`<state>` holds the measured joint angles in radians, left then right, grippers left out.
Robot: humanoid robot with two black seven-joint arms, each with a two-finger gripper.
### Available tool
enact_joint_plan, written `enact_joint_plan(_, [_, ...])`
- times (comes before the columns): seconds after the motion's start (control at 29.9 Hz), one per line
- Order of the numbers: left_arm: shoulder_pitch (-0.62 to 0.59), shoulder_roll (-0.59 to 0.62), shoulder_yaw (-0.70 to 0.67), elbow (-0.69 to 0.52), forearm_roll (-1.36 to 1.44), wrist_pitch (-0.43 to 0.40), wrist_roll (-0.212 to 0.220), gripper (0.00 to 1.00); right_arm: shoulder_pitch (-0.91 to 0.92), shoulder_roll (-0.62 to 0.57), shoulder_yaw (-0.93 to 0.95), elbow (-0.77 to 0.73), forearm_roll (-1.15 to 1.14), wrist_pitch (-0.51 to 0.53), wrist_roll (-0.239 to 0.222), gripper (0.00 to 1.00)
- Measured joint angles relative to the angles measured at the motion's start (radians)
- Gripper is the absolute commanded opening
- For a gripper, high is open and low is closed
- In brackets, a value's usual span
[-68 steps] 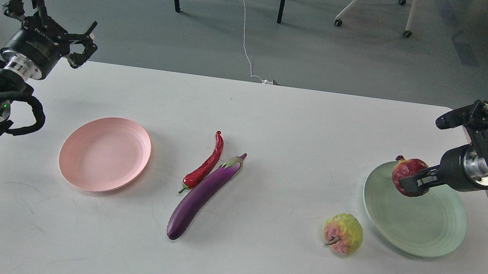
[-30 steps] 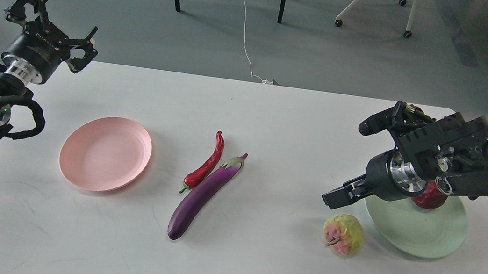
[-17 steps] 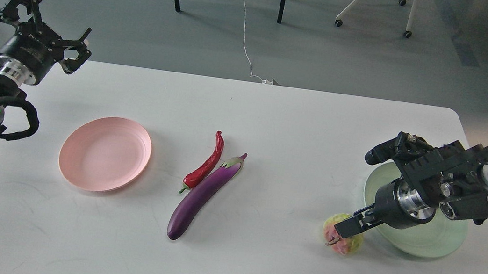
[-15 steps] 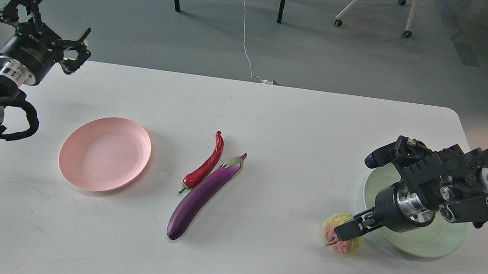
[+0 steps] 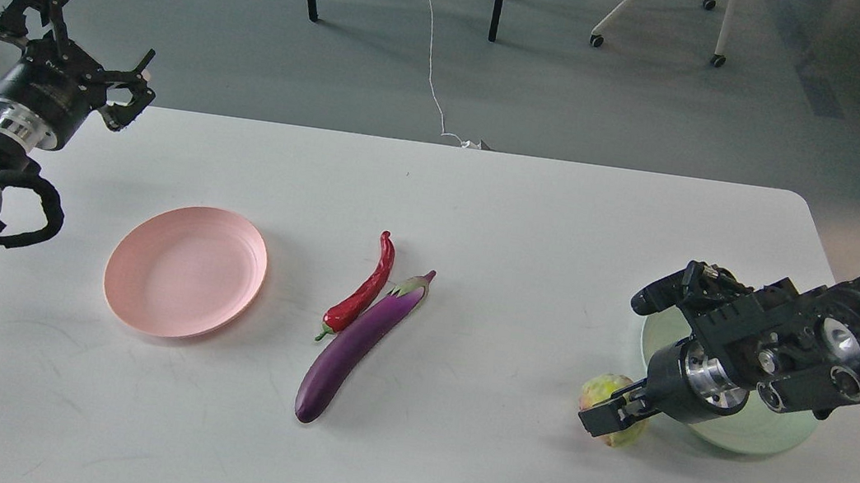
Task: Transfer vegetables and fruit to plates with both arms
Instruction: 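Lift the peach onto the green plate and release it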
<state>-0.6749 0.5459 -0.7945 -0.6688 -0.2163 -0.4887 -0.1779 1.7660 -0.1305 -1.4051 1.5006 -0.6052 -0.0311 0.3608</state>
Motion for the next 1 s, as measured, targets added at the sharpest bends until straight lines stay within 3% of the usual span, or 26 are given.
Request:
enact_joint_plan(0.1, [0.000,0.003,0.000,0.000,0.000,0.000,0.000,0.98,0.009,0.000,-0.002,0.000,-0.010,0.000,0.000,0.44])
enact_joint_plan(0.53, [0.000,0.026,-0.001,-0.001,-0.002,0.000,-0.001,0.98,0.178,-0.088,0.001,0.005,-0.074,0.002,0.000,0.45])
enact_joint_plan(1.0, [-0.003,0.026,-0.010,0.001,-0.002,0.000,-0.002,0.98,0.086,-0.295,-0.050,-0.029,-0.206,-0.010,-0.003,0.64])
